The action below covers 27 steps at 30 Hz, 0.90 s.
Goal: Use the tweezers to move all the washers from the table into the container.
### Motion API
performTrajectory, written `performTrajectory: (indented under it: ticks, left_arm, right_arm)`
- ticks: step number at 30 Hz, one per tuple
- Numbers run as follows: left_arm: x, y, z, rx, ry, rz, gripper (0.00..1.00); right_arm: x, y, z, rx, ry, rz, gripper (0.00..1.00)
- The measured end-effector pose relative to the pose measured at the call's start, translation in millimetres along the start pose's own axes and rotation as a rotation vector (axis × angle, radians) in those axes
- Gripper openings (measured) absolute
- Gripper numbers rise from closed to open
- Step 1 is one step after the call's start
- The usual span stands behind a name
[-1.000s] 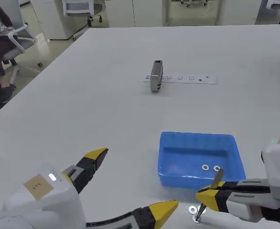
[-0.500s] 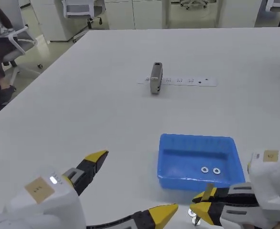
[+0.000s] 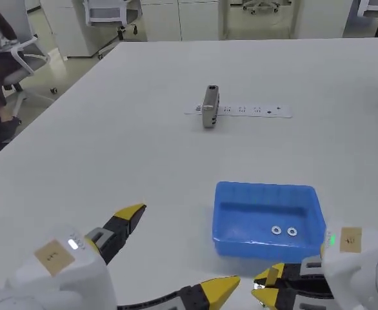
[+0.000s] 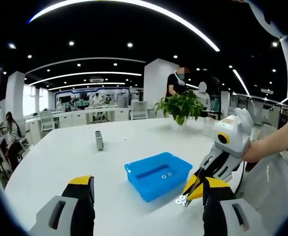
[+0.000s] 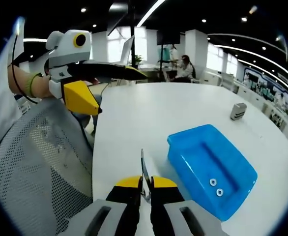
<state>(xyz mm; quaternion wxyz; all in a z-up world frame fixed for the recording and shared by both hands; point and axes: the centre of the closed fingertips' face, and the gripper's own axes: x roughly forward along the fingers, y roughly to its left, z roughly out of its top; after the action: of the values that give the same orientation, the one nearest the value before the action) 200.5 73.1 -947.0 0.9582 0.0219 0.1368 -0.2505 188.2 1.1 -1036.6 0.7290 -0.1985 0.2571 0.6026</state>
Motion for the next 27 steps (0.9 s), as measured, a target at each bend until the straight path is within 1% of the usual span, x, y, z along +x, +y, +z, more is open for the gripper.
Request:
performTrajectory:
  ticks: [1,4,8,9,10,11,18,20,26,27]
  left_arm:
    - [-0.1,0.2,0.1,-0.001,-0.001,0.000,0.93]
    - [-0.4,0.8,0.6,-0.004,-0.005,0.003,0.93]
    - [-0.6,0.9,0.7,-0.006,-0.006,0.002,0.93]
    - [-0.6,0.9,0.6,-0.005,-0.006,0.003,0.93]
    - [-0.6,1.0,0.6,-0.005,-0.006,0.004,0.93]
    - [-0.7,1.0,0.7,-0.005,-0.006,0.004,0.93]
    - [-0.6,0.4,1.0,-0.006,-0.007,0.000,0.93]
    - [-0.4,0.0,0.6,-0.005,-0.005,-0.002,0.93]
    - [-0.8,1.0,0.7,-0.007,-0.006,0.001,0.93]
    - [-0.8,1.0,0.8,-0.009,-0.007,0.001,0.93]
  right_arm:
    - [-0.2,-0.8,0.0,0.018,-0.006,-0.002,0.02]
    - [-1.5,-2.3,-0.7,0.034,-0.020,-0.013,0.02]
    - [-3.1,-4.1,-0.8,0.120,-0.058,-0.015,0.02]
    - [-4.7,-5.0,0.6,0.142,-0.079,-0.020,0.03]
    - [-6.1,-6.4,0.8,0.148,-0.088,-0.031,0.03]
    - [-7.7,-6.8,0.7,0.174,-0.097,-0.031,0.03]
    - [-17.9,-9.4,5.6,0.202,-0.128,-0.054,0.03]
    - [-21.1,-11.2,8.7,0.215,-0.138,-0.057,0.03]
    - [-30.7,-18.3,23.4,0.247,-0.192,-0.073,0.03]
    - [-31.8,-19.2,24.8,0.244,-0.195,-0.077,0.03]
